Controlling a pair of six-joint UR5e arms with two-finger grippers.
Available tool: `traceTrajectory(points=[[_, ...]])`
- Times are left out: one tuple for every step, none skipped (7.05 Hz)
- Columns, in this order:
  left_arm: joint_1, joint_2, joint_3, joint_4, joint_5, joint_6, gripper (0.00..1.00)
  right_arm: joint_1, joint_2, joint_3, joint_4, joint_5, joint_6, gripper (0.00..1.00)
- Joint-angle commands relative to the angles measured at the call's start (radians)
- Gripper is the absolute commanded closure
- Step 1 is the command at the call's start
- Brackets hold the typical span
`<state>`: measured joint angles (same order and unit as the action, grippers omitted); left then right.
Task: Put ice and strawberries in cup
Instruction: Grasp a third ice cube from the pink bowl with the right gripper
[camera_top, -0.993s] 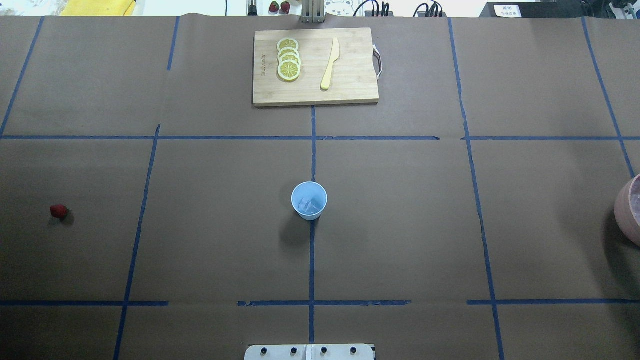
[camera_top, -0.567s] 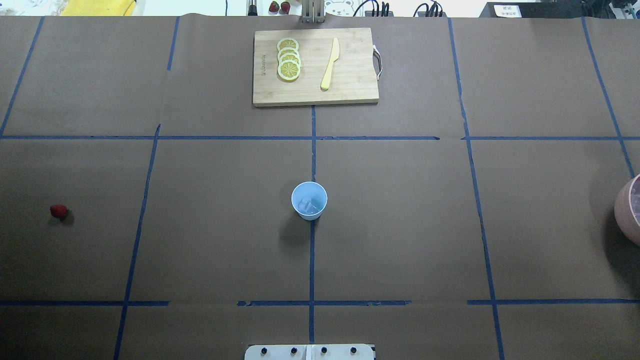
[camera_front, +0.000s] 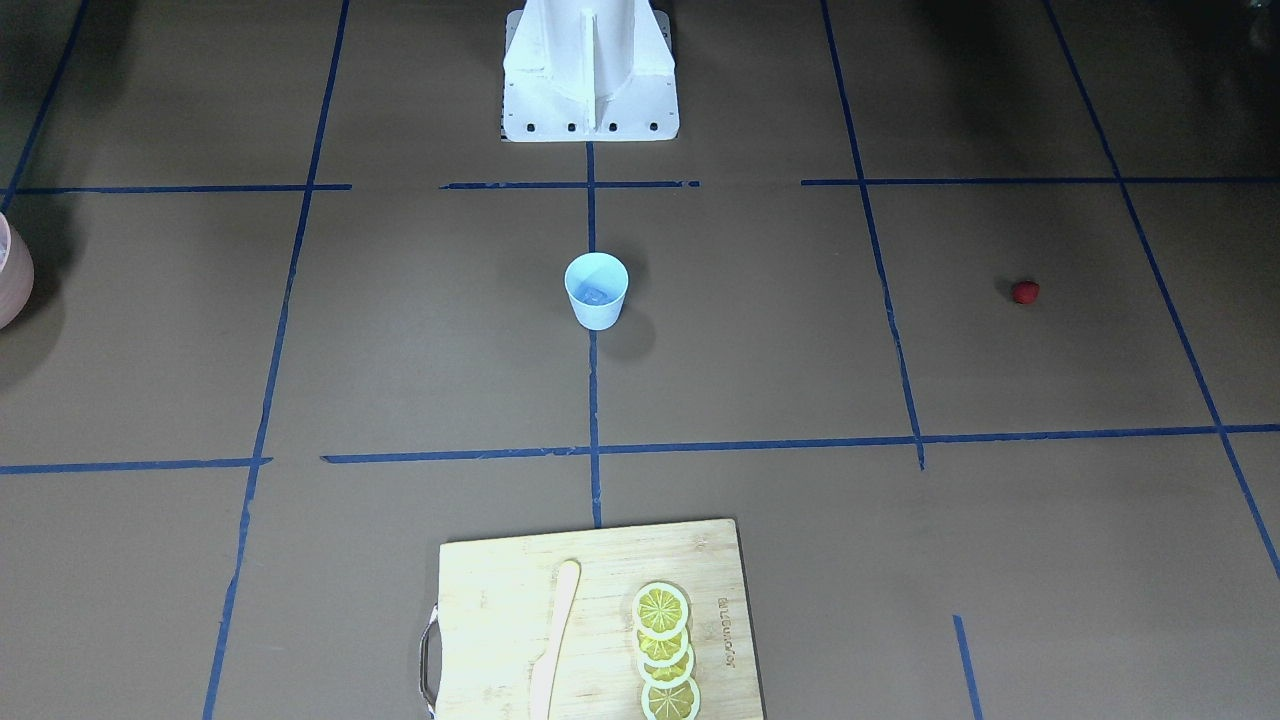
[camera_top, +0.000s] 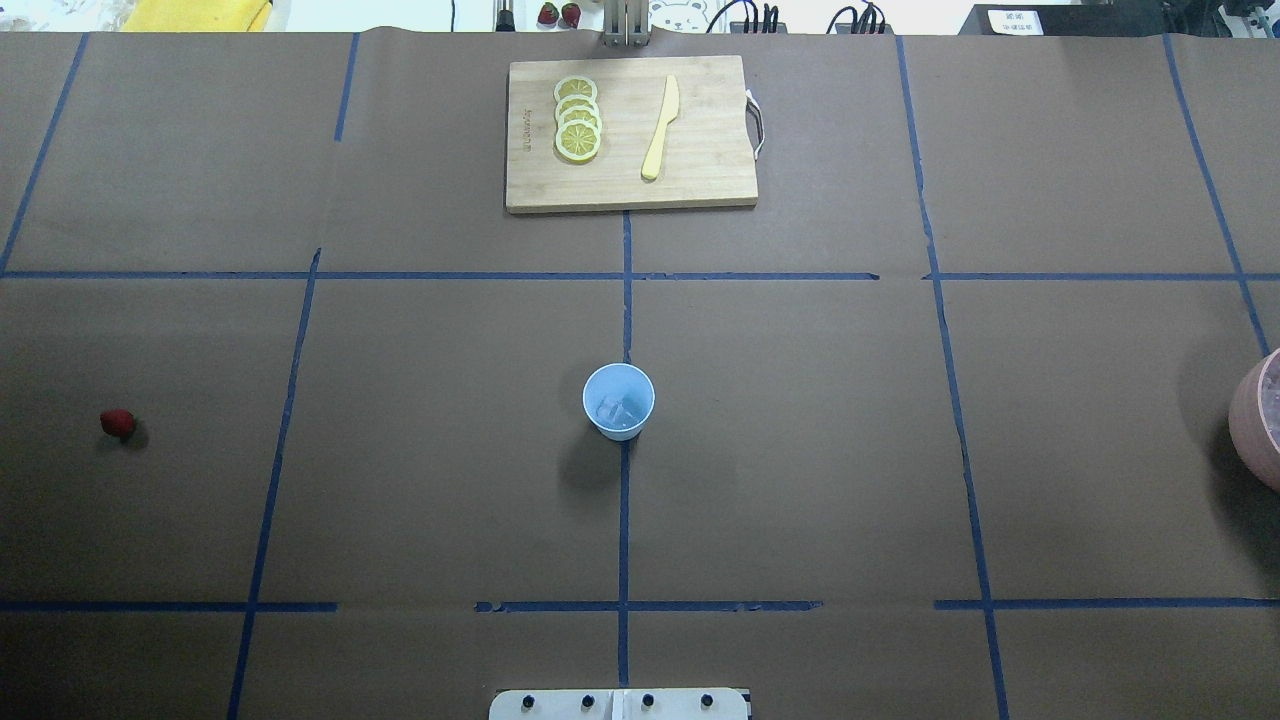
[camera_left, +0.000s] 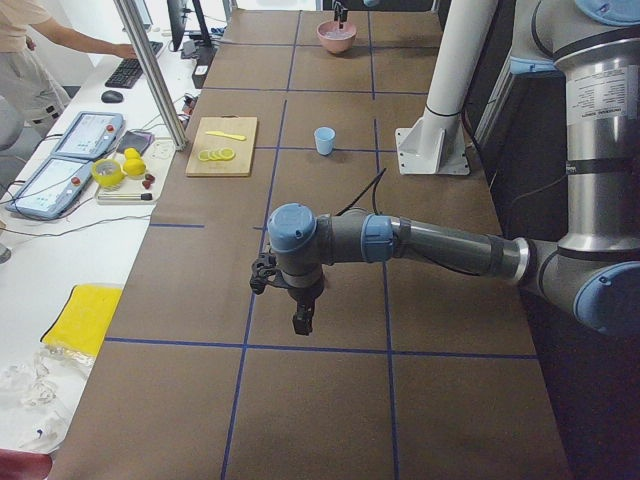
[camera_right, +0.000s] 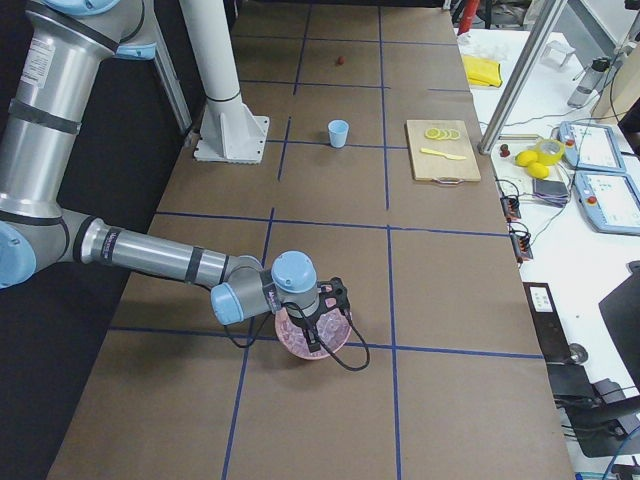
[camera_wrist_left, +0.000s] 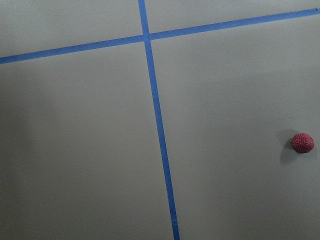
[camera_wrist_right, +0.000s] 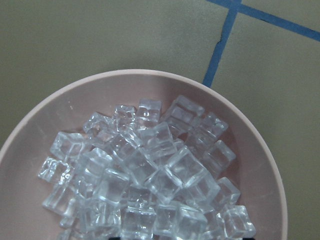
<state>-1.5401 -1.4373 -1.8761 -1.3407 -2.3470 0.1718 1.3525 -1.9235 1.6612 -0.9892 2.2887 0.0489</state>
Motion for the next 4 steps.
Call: traceTrajectory(points=[[0.002,0.000,0.000,0.000,0.002,0.000,0.00,-0.009,0.003,-0.003,0.003,-0.006,0.011,0.22],[0.002,0.000,0.000,0.000,0.000,0.000,0.00,-0.022,0.008,-0.003,0.003,-0.009,0.017,0.22],[0.002,0.000,-0.001,0.000,0.000,0.000,0.00,-0.061,0.009,-0.003,0.003,-0.038,0.050,0.23],[0.002,0.000,0.000,0.000,0.000,0.000,0.00,-0.068,0.009,-0.003,0.003,-0.049,0.054,0.23]])
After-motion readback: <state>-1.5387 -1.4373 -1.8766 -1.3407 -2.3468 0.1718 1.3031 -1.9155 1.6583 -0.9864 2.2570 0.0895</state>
